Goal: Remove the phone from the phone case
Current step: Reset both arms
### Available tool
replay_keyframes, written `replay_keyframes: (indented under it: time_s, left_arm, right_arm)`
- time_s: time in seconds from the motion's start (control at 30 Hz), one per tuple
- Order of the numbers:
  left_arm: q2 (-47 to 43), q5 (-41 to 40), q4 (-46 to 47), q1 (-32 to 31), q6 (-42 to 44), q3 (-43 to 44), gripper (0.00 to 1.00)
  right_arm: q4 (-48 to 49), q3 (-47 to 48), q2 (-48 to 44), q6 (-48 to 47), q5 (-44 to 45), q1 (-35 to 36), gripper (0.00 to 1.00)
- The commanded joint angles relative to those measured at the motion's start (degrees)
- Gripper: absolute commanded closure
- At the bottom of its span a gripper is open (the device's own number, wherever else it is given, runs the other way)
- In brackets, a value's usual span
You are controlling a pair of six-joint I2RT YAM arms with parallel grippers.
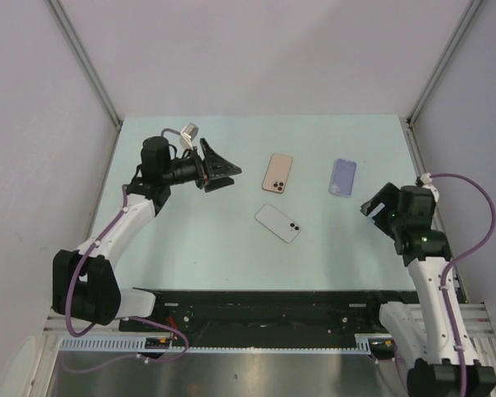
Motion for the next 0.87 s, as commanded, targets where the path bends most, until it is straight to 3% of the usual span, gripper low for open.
replay_keyframes:
  time_s: [0.0, 0.1, 0.27, 0.4, 0.83]
  left_arm:
    - [-3.12, 0.35, -9.63, 1.13, 10.91, 1.67, 0.12]
    - [-5.93, -2.64, -16.84, 1.74, 16.81, 1.41, 0.12]
    - [-14.70, -8.52, -17.82, 2.01, 20.15, -2.99, 0.12]
    - [-18.67, -14.07, -20.98, 2.09, 22.18, -3.60, 0.12]
    - [-21.06, -21.01, -23.44, 2.27, 24.12, -5.45, 0.12]
  right_arm:
    - [-3.16, -1.16, -2.34, 6.87, 10.05, 13.72, 0.15]
    - [-1.67, -3.53, 1.15, 11.00, 13.57, 24.01, 0.15]
    - [2.18, -4.15, 9.69, 16.38, 18.84, 40.69, 0.16]
    - [7.82, -3.80, 16.36, 18.58, 18.85, 46.86, 0.16]
    - [9.32, 0.07, 21.57, 17.00, 20.60, 50.14, 0.16]
